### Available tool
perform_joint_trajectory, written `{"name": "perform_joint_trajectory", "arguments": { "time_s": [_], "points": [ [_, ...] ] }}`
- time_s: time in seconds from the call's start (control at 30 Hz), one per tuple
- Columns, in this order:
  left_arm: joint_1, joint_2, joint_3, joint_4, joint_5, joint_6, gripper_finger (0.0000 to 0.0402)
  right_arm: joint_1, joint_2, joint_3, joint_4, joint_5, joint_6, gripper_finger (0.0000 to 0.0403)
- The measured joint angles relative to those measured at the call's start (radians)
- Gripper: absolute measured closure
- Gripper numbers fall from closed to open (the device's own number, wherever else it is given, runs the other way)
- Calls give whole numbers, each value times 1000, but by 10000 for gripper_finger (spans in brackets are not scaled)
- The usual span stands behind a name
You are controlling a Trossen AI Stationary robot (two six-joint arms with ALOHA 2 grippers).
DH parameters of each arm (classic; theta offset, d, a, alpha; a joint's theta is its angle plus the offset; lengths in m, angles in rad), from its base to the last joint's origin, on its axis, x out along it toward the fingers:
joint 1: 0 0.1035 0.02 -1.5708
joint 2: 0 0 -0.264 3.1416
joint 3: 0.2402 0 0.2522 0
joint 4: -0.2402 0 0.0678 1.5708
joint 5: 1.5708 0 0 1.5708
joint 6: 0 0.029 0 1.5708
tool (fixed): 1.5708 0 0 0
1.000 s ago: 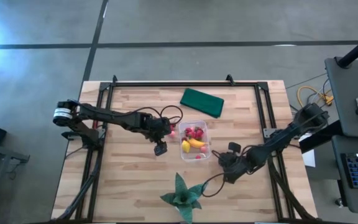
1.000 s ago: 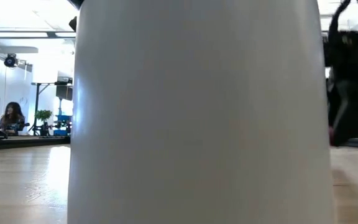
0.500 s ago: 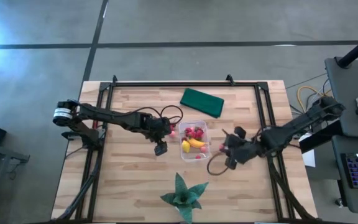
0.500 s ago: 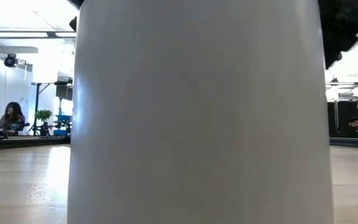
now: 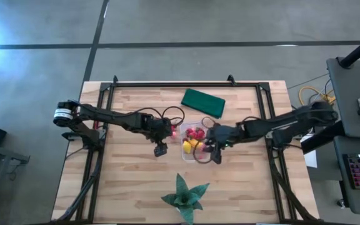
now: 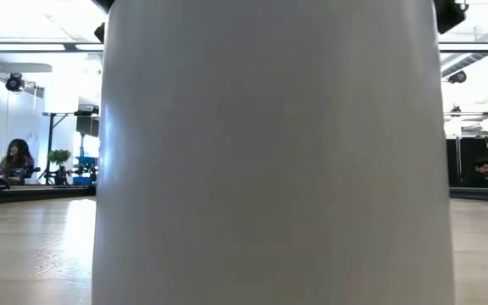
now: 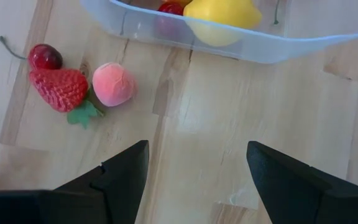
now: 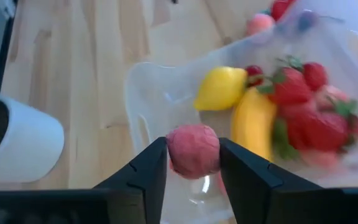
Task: Pick and placing Produce into tupperware
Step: Put the peach into the transparent bin, then put the strawberry into the transparent bin
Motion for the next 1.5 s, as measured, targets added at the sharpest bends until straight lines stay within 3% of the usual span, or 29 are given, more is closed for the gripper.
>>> {"name": "perform_joint_trajectory", "arguments": {
  "time_s": [0.2,0.33,0.5,0.63,0.73,0.93,1.1,1.2,1.5],
  "points": [
    [0,0,0,-5,-7,-6,145,-1,84,122,-42,7,-61,230],
    [0,0,11,-10,-36,-9,145,-2,79,207,-183,84,-83,199],
    [18,-23,77,-176,-149,-54,145,-2,35,301,-428,224,-87,177],
    [44,-61,113,-299,-246,52,145,-3,-15,319,-536,269,-76,172],
    [86,-81,109,-296,-262,152,145,-3,-71,297,-554,270,-42,173],
    [239,-72,92,-300,-202,271,145,-3,-194,203,-605,272,102,174],
    [313,-65,86,-255,-195,633,146,-3,-292,112,-618,271,239,174],
    [339,-57,81,-231,-184,770,146,-3,-337,70,-614,272,311,174],
    [389,57,80,-215,-111,805,146,-3,-380,16,-595,295,391,174]
  ]
}}
